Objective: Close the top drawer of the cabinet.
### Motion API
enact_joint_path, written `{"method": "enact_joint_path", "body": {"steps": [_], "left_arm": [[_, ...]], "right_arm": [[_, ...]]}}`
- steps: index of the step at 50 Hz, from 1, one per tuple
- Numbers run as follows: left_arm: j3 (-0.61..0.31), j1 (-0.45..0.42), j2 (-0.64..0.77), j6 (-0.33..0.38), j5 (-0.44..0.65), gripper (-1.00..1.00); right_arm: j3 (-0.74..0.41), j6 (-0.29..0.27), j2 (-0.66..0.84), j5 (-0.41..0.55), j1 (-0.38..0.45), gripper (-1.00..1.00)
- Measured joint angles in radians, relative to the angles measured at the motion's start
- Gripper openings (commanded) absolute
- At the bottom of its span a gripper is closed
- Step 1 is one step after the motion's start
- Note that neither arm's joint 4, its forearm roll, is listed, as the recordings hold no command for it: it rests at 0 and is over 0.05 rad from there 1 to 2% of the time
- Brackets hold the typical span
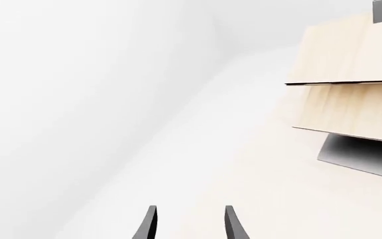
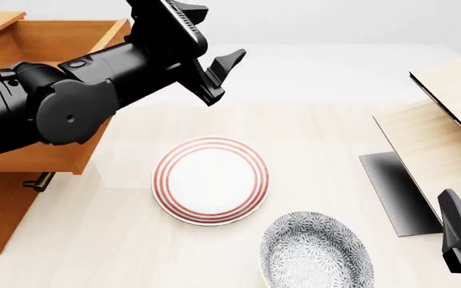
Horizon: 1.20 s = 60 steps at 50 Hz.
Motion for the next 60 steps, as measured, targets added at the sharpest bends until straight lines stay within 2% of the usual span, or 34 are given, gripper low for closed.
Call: {"method": "enact_joint_path", "body": {"steps": [28,60], "left_arm": [[-0.001,0.046,0.091,0.027,0.054,1.0],[0.02,0.111,0.15,0.065,0.052,1.0]], "right_arm": [[0.0,0.0,0.0,0.0,0.0,1.0],[0.0,0.0,0.0,0.0,0.0,1.0]]}}
